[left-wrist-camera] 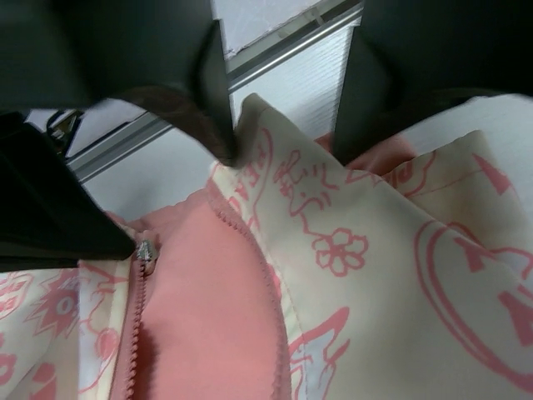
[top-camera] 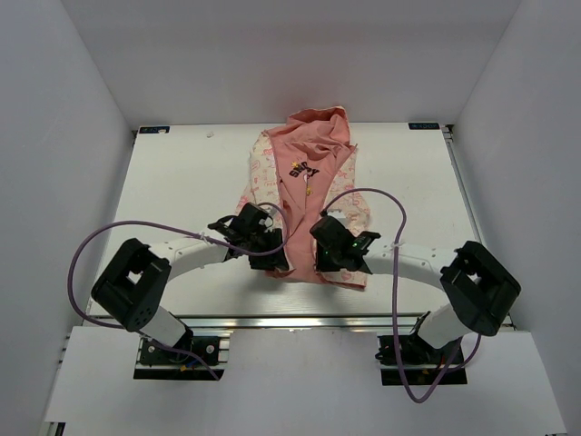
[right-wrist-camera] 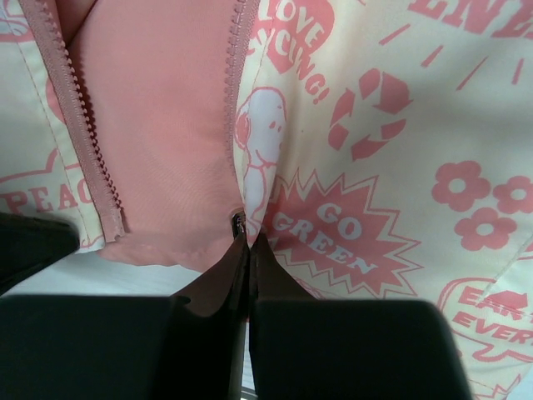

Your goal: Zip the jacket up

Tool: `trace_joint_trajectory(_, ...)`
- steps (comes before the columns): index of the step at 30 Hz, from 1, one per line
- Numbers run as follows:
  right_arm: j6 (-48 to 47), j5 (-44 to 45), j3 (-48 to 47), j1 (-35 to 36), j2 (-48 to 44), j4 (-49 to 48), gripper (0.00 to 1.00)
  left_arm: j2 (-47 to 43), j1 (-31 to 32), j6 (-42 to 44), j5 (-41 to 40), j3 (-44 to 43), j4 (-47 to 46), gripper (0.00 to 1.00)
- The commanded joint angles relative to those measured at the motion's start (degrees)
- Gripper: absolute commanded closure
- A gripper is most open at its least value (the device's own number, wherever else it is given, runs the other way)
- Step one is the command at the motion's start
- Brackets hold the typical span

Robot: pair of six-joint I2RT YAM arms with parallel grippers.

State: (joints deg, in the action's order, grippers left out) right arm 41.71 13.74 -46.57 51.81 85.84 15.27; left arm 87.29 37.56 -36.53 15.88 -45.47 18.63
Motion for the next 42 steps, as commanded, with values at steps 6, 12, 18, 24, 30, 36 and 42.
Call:
trace_joint_trajectory(6,-2.3,-2.6,1.6,-0.9,-3.5,-4.1,1.00,1.6,0.2,-0.6,2.2,-1.2,-4.0,0.71)
trace_joint_trajectory(12,-4.1,-4.2,3.5,-1.7,-6.5,-6.4,1.00,1.0,0.3,0.3,1.1,-2.6,-2.9,0.85)
trace_joint_trajectory(18,-6.6,-11.0,7.3,-4.1,-11.2,-14.1,1.00,-4.5,0.3,2.0,1.9,-1.8,-3.4,1.00)
trace_joint_trajectory(24,-7.8,-26.4,15.8,-8.2,-17.5,-30.7,1.00,-12.1,0.3,5.5,7.6,2.1,-11.0,1.00)
trace_joint_trajectory(30,-6.6,-36.6,22.7,-12.7,-21.9,-48.6,1.00,-18.2,0.2,5.5,10.7,4.7,-18.2,1.00)
trace_joint_trajectory(36,-2.2,-39.3,28.0,-15.0,-25.0,-62.4,1.00,-22.8,0.3,6.8,9.6,5.7,-21.2,1.00)
trace_joint_trajectory(42,0.6,-38.1,31.4,-15.9,-28.2,-69.9,1.00,-26.1,0.3,6.5,7.0,5.9,-22.3,1.00)
